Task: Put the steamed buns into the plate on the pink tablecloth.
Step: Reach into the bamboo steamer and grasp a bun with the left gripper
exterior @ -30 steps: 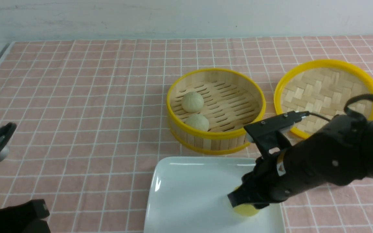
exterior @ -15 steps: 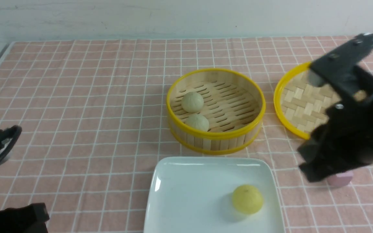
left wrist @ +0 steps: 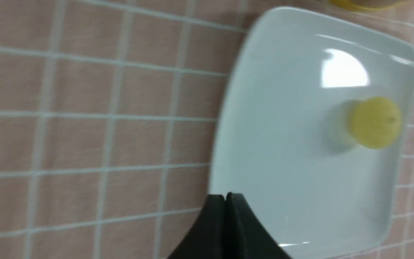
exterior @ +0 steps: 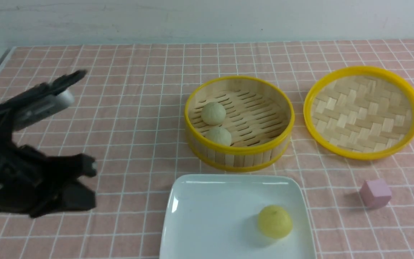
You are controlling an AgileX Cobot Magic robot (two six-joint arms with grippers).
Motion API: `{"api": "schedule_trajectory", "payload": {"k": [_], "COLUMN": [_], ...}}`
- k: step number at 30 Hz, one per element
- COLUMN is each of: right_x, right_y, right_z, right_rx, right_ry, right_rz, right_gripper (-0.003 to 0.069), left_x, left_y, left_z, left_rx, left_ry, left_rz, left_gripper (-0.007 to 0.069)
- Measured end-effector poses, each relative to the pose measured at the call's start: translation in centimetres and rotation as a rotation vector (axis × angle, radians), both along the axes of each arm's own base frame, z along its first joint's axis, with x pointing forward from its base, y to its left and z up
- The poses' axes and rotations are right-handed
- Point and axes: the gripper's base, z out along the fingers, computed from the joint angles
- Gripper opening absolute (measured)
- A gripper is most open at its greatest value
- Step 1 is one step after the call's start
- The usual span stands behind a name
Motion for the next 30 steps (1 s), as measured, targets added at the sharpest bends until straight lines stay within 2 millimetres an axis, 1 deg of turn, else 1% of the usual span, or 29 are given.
{"api": "schedule_trajectory", "payload": {"k": [1,2,3,4,5,6,8,11,12,13,14,16,19,21,22,25,26,28,30], "right_x": [0.0,0.1,0.1,0.3,0.6,0.8,1.2,1.4,1.5,1.5,1.5,1.5,1.6,1.6,1.6,1.7,1.7,1.7,1.7], "right_y": [0.0,0.1,0.1,0.2,0.3,0.3,0.3,0.3,0.2,0.2,0.2,0.1,0.1,0.0,0.0,-0.1,-0.1,-0.1,-0.1], "right_z": [-0.1,-1.3,-1.5,-2.0,-2.8,-3.3,-3.9,-4.3,-4.2,-4.2,-4.2,-4.2,-4.3,-4.3,-4.3,-4.2,-4.2,-4.2,-4.2], "right_rx": [0.002,0.003,0.0,-0.009,-0.031,-0.053,-0.09,-0.125,-0.129,-0.13,-0.135,-0.142,-0.152,-0.159,-0.16,-0.169,-0.169,-0.17,-0.17], "right_ry": [-0.003,-0.011,-0.012,-0.01,-0.005,-0.007,-0.009,-0.017,-0.021,-0.021,-0.025,-0.03,-0.037,-0.041,-0.042,-0.049,-0.05,-0.051,-0.051], "right_rz": [0.0,0.003,0.003,0.002,-0.004,-0.01,-0.021,-0.034,-0.036,-0.036,-0.038,-0.04,-0.044,-0.048,-0.048,-0.054,-0.054,-0.055,-0.055], "right_gripper": [-0.0013,-0.0012,-0.0011,-0.001,-0.0009,-0.0008,-0.0008,-0.0006,-0.0005,-0.0005,-0.0005,-0.0005,-0.0001,0.0,0.0,0.0,0.0,0.0,0.0], "left_x": [0.3,1.7,2.0,2.7,3.8,4.8,6.2,8.6,9.3,9.5,11.0,12.9,15.1,16.2,16.2,17.5,17.6,18.0,18.2], "left_y": [-0.3,-2.4,-2.7,-3.8,-5.8,-7.3,-10.0,-13.5,-14.3,-14.6,-15.9,-17.4,-18.7,-19.1,-19.2,-19.6,-19.6,-19.8,-19.9], "left_z": [-0.1,0.3,0.1,0.5,0.7,0.5,0.9,0.6,0.4,0.7,0.2,-1.0,-2.5,-3.3,-3.5,-5.5,-5.7,-7.2,-8.0], "left_rx": [-0.002,-0.025,-0.024,-0.028,-0.023,-0.014,0.003,0.06,0.08,0.087,0.135,0.204,0.278,0.311,0.312,0.365,0.372,0.394,0.402], "left_ry": [0.006,-0.014,-0.006,-0.021,-0.027,-0.021,-0.036,-0.046,-0.054,-0.067,-0.089,-0.12,-0.161,-0.177,-0.173,-0.193,-0.195,-0.183,-0.168], "left_rz": [-0.009,-0.078,-0.085,-0.112,-0.168,-0.193,-0.235,-0.261,-0.26,-0.258,-0.249,-0.249,-0.253,-0.255,-0.255,-0.267,-0.269,-0.278,-0.281], "left_gripper": [0.0001,0.0008,0.0011,0.0019,0.0036,0.0054,0.0087,0.0153,0.0182,0.0188,0.0235,0.0292,0.0335,0.0341,0.0342,0.0335,0.0332,0.0286,0.0209]}}
